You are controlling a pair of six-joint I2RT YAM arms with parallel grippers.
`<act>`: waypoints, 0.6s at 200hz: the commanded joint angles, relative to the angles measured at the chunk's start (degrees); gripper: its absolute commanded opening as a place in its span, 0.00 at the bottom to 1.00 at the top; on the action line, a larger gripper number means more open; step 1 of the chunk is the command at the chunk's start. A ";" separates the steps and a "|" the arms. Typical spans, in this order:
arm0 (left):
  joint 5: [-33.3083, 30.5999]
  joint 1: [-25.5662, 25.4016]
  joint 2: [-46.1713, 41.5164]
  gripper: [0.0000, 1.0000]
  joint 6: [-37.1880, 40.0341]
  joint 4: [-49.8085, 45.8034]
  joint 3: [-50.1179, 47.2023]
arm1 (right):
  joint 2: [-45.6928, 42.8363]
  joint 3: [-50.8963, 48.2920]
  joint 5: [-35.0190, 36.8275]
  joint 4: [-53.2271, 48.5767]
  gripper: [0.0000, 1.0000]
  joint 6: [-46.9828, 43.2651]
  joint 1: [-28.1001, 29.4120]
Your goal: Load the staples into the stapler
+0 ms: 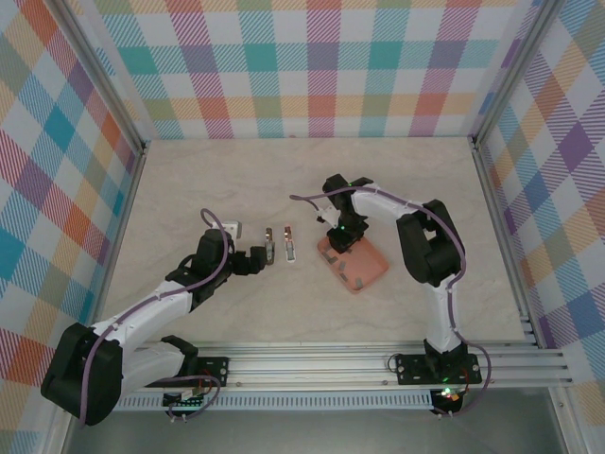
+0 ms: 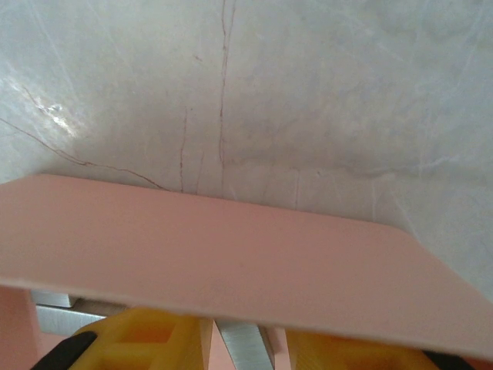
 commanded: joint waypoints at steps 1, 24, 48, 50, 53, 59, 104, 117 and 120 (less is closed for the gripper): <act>0.71 0.51 0.09 1.00 0.65 0.59 1.03 | 2.86 -0.46 0.64 -1.77 0.31 -0.82 0.45; 0.77 0.43 -0.02 1.00 0.66 0.42 1.09 | 3.77 -0.09 1.05 -2.91 0.29 -0.34 0.48; 0.74 0.48 -0.08 1.00 0.65 0.36 1.03 | 3.29 -0.36 0.92 -2.92 0.23 0.23 0.48; 0.64 0.49 -0.06 1.00 0.65 0.37 1.03 | 3.25 -0.36 0.96 -2.92 0.23 0.23 0.49; 0.69 0.48 0.00 1.00 0.66 0.38 1.03 | 3.15 -0.42 0.91 -2.93 0.22 0.31 0.44; 0.46 0.41 -0.06 1.00 0.74 0.28 1.08 | 2.91 -0.49 0.83 -2.89 0.21 0.33 0.47; -0.10 0.46 -0.48 1.00 0.82 -0.04 1.21 | -1.49 -1.47 0.57 -0.50 0.20 2.96 0.41; -0.31 0.41 -0.52 1.00 0.78 -0.01 1.25 | -3.47 -2.22 0.06 0.55 0.20 4.34 0.40; -0.35 0.42 -0.52 1.00 0.74 -0.01 1.21 | -3.93 -2.42 -0.08 0.89 0.20 4.70 0.45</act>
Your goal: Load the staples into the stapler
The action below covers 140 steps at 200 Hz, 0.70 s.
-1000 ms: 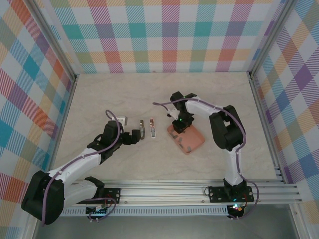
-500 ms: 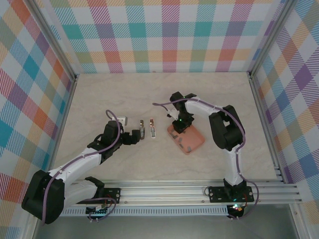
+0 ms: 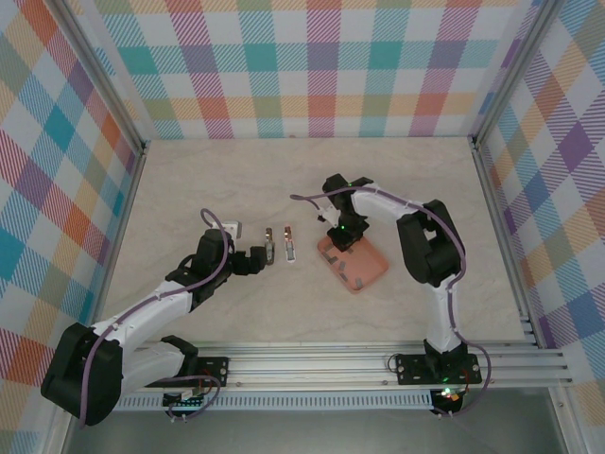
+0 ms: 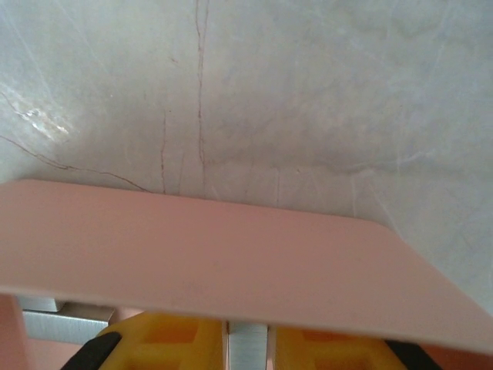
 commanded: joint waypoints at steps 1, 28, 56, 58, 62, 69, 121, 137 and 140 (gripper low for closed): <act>-0.31 0.45 -0.49 1.00 0.72 0.01 1.21 | -3.47 -2.11 -1.40 0.46 0.20 3.20 0.34; -1.50 0.47 -0.61 1.00 0.22 -0.21 1.06 | -7.56 -4.58 -2.62 3.86 0.20 7.60 0.39; -3.51 0.45 -0.33 1.00 -3.82 0.15 -0.07 | -12.23 -8.59 -1.67 8.56 0.20 15.67 0.65; -3.53 0.44 -0.28 1.00 -4.04 0.42 -0.27 | -12.58 -8.90 -1.68 8.84 0.20 16.13 0.66; -3.50 0.41 -0.23 1.00 -4.52 0.94 -0.76 | -13.35 -9.50 -1.53 9.67 0.20 16.99 0.79; -3.52 0.41 -0.06 1.00 -5.37 2.06 -1.51 | -14.48 -10.32 -0.79 10.74 0.20 18.83 1.03; -8.47 0.41 2.24 1.00 -11.35 2.28 -2.30 | -17.97 -10.35 7.83 12.98 0.20 30.02 7.93; -11.37 0.49 3.71 1.00 -15.13 0.55 -1.33 | -17.04 -8.71 9.70 13.70 0.20 34.25 11.34; -11.95 0.49 4.02 1.00 -16.10 0.10 -1.07 | -16.80 -8.30 9.99 13.80 0.20 34.85 11.98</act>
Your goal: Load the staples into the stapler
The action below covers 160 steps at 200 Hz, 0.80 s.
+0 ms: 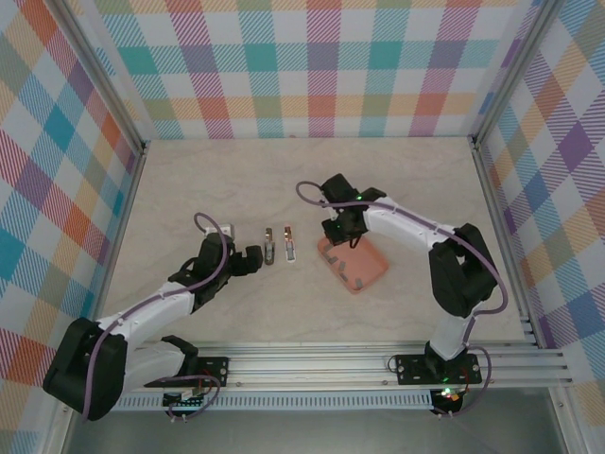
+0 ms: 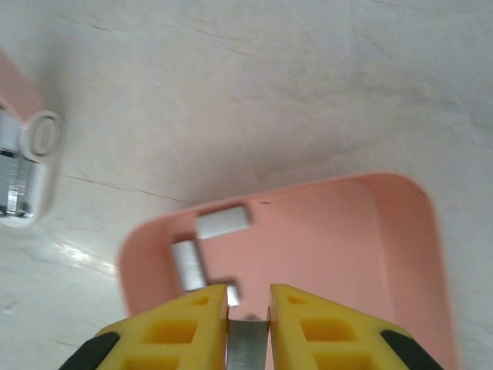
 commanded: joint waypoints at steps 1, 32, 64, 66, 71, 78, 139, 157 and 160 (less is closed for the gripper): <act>-5.68 0.49 1.84 1.00 -6.95 -1.82 1.15 | 0.56 2.70 4.57 1.65 0.20 8.95 4.91; -10.79 0.48 5.03 1.00 -16.29 -7.31 3.56 | 3.98 7.84 9.05 1.47 0.20 16.53 10.67; -18.51 0.49 4.45 1.00 -23.71 -11.62 3.24 | 6.09 9.78 11.09 4.92 0.20 23.17 14.67; -18.96 0.49 4.24 1.00 -24.01 -11.87 3.19 | 6.16 9.86 11.13 5.10 0.20 23.54 14.77; -20.06 0.49 3.62 1.00 -24.48 -12.33 2.82 | 6.58 10.24 11.32 5.43 0.20 24.35 15.20; -21.72 0.47 2.69 1.00 -25.30 -12.90 2.38 | 7.19 10.99 11.52 5.45 0.20 25.42 15.71; -27.65 0.49 -7.17 1.00 -29.83 -10.61 -5.45 | 14.84 18.58 13.83 7.12 0.21 28.31 19.01; -28.69 0.49 -8.28 1.00 -29.63 -11.09 -6.09 | 17.44 21.28 12.31 5.76 0.21 30.84 19.11; -28.97 0.49 -8.32 1.00 -29.55 -11.13 -6.13 | 17.81 21.53 12.10 5.71 0.21 31.20 19.25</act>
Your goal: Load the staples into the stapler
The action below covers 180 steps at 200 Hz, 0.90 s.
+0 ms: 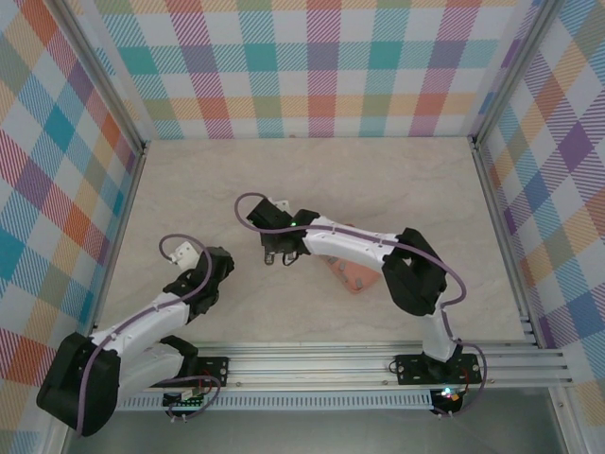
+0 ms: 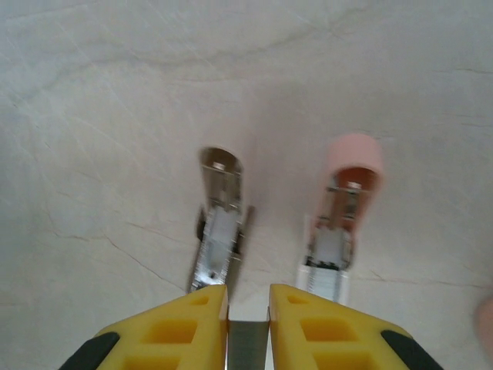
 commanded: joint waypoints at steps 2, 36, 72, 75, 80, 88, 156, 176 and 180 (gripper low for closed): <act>-4.13 0.49 -1.65 1.00 -1.53 -0.07 -1.02 | 3.04 3.67 -0.57 -0.40 0.21 4.60 0.59; -4.84 0.46 -1.95 1.00 -0.34 1.65 -2.24 | 5.03 4.82 -0.47 -1.27 0.20 9.08 1.42; -5.18 0.49 -3.41 1.00 -0.26 1.69 -2.98 | 6.74 5.24 -0.61 -0.97 0.21 12.13 1.69; -5.13 0.49 -3.59 1.00 -0.25 1.70 -3.07 | 6.90 5.40 -0.66 -1.08 0.21 12.35 1.70; -5.31 0.53 -3.84 1.00 -0.23 1.57 -3.22 | 7.20 5.51 -0.81 -1.19 0.21 12.76 1.75; -5.51 0.47 -4.16 1.00 -0.27 1.45 -3.31 | 7.56 5.61 -1.03 -1.24 0.21 13.28 1.82; -6.15 0.48 -5.07 1.00 0.98 2.12 -4.05 | 9.05 5.78 0.38 -0.61 0.21 14.70 2.24; -6.26 0.46 -5.09 1.00 1.05 2.31 -4.14 | 9.37 6.03 1.44 -0.91 0.21 14.15 2.21; -6.26 0.46 -5.07 1.00 1.05 2.31 -4.10 | 9.49 6.10 1.64 -0.90 0.21 14.05 2.26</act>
